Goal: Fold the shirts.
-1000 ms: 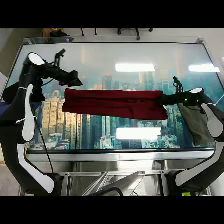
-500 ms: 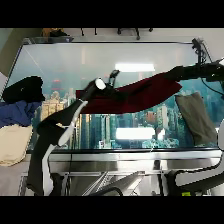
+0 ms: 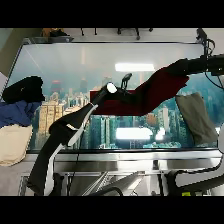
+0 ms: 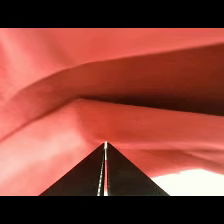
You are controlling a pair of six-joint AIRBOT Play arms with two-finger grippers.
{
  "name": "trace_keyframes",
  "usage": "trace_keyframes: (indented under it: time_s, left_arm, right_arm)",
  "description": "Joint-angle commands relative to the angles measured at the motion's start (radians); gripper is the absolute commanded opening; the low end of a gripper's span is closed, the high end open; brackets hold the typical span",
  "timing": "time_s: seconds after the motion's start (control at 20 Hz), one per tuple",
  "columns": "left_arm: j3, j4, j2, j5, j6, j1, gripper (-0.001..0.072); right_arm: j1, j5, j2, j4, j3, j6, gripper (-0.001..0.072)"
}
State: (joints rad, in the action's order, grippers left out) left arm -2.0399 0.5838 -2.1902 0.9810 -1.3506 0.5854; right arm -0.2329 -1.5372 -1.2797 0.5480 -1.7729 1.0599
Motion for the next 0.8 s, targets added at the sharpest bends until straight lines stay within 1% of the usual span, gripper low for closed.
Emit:
trace_keyframes:
  time_s: [0.0,0.05,0.15,0.3,0.35,0.4,0.45,0.5,0.55,0.6,0.65,0.75]
  left_arm:
    - [0.006,-0.129,0.171,0.277,0.098,-0.141,0.0019]
    - [0.006,-0.143,0.241,0.354,0.099,-0.193,0.0019]
    - [0.006,-0.14,0.379,0.448,0.101,-0.29,0.0019]
    - [0.006,-0.14,0.558,0.491,0.105,-0.417,0.0019]
    - [0.006,-0.139,0.611,0.492,0.106,-0.455,0.0019]
    - [0.006,-0.139,0.655,0.496,0.113,-0.487,0.002]
    - [0.007,-0.139,0.696,0.503,0.113,-0.517,0.0019]
    - [0.009,-0.138,0.731,0.511,0.113,-0.541,0.0019]
    - [0.01,-0.138,0.766,0.52,0.122,-0.562,0.002]
    - [0.01,-0.137,0.795,0.531,0.135,-0.579,0.0019]
    - [0.01,-0.132,0.826,0.542,0.143,-0.597,0.0019]
    - [0.01,-0.132,0.878,0.549,0.158,-0.631,0.0019]
  right_arm:
    - [0.114,0.078,-0.009,-0.002,-0.003,0.014,0.0019]
    - [0.174,0.133,-0.018,-0.002,-0.003,0.014,0.002]
    - [0.328,0.265,-0.056,-0.002,-0.003,0.01,0.002]
    - [0.586,0.487,-0.186,0.008,-0.003,-0.008,0.002]
    - [0.679,0.587,-0.252,0.01,-0.003,-0.01,0.0026]
    - [0.768,0.689,-0.324,0.018,-0.003,-0.019,0.0201]
    - [0.835,0.769,-0.387,0.02,-0.003,-0.047,0.0471]
    - [0.885,0.806,-0.432,0.008,-0.007,-0.058,0.0513]
    - [0.905,0.787,-0.444,-0.003,-0.018,-0.058,0.0484]
    - [0.907,0.744,-0.431,0.011,-0.035,-0.062,0.0472]
    - [0.889,0.705,-0.4,0.051,-0.049,-0.061,0.0472]
    - [0.812,0.639,-0.3,0.144,-0.05,-0.01,0.0472]
